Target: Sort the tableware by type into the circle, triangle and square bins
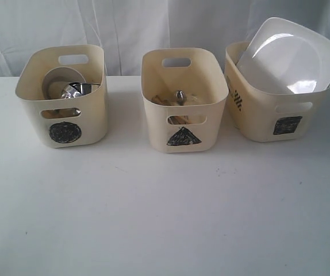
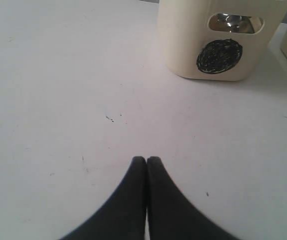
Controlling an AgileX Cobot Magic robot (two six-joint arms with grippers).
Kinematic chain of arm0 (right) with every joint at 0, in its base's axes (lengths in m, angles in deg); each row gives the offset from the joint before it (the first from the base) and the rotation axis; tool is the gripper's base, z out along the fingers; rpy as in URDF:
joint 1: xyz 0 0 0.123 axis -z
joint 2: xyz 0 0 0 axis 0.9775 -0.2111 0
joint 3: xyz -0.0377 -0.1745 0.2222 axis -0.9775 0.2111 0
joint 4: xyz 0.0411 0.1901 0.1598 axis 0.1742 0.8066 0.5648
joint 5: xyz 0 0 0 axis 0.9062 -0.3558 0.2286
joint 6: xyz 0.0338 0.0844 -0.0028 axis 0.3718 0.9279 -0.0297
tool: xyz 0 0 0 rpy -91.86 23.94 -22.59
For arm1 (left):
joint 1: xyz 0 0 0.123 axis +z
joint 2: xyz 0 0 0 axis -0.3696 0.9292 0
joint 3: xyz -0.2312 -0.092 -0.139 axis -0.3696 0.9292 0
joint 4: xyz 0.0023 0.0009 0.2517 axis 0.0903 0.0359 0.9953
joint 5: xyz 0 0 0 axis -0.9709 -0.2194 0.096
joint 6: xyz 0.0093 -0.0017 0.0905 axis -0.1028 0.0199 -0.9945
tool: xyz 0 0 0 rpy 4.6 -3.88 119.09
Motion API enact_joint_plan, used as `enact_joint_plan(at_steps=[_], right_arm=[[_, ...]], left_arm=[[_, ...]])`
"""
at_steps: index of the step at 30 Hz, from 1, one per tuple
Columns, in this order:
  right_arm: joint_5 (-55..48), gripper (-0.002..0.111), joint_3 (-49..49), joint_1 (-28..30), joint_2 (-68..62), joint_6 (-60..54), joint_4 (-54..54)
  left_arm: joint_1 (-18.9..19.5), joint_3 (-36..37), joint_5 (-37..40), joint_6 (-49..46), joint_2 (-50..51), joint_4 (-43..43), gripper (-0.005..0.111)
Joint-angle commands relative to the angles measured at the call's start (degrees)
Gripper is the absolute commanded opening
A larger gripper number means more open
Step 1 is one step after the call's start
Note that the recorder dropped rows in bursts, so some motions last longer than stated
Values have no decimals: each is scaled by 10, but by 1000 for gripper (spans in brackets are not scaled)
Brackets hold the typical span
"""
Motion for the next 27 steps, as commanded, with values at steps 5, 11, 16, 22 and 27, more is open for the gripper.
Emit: enact_joint_plan(at_steps=[5,11,16,22,27], right_arm=[[-41,0,4,-1,2,8,-1],[-23,0,1,-1,2,-45,11],[-22,0,2,0,9,-142,44],[31,0,2,22,50,115,-153],[-38,0,18,27,98,673,-620]], left_arm=[[-4,3,-3,0,-3,-4,0],[-4,3,-3,0,-3,-4,0],[-4,3,-3,0,-3,-4,0],[-4,3,-3,0,-3,-4,0],[-4,3,-3,0,-3,-4,0]])
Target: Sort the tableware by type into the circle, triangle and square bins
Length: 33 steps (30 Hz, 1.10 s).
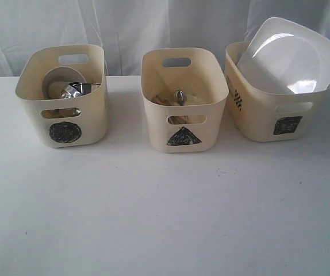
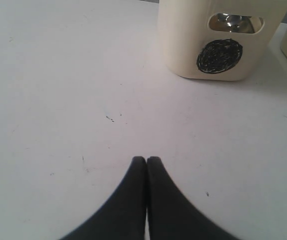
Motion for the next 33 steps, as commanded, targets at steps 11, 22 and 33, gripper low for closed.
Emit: enact_joint_plan(at_steps=[11,22,33], right_arm=[[134,0,359,0,138,158,-208],[16,0,359,-30,138,189,-226],[8,0,359,-51,138,144,-211]], left_arm=[[-4,3,-3,0,-3,-4,0],[-4,3,-3,0,-3,-4,0],[-4,3,-3,0,-3,-4,0]])
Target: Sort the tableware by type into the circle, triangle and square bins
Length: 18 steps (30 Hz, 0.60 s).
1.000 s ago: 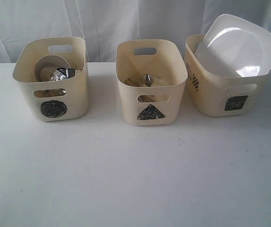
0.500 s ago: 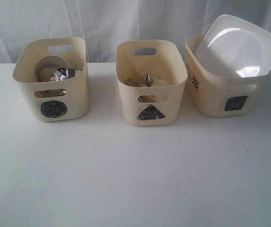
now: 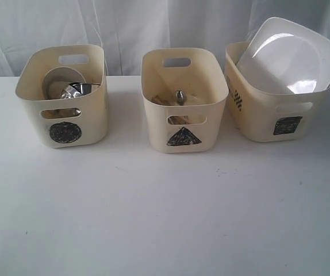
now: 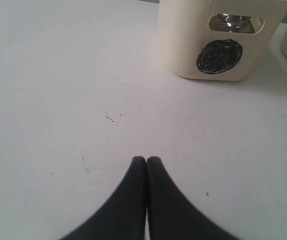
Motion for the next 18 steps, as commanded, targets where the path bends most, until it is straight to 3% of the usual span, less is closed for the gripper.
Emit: enact_joint_plan(at_steps=[1,18], right_arm=[[9,0,0,-9,4,-15,-3],[9,0,0,-9,4,-15,3]], left_arm=[[-4,3,-2,0,-3,-4,0],[-4,3,-2,0,-3,-4,0]])
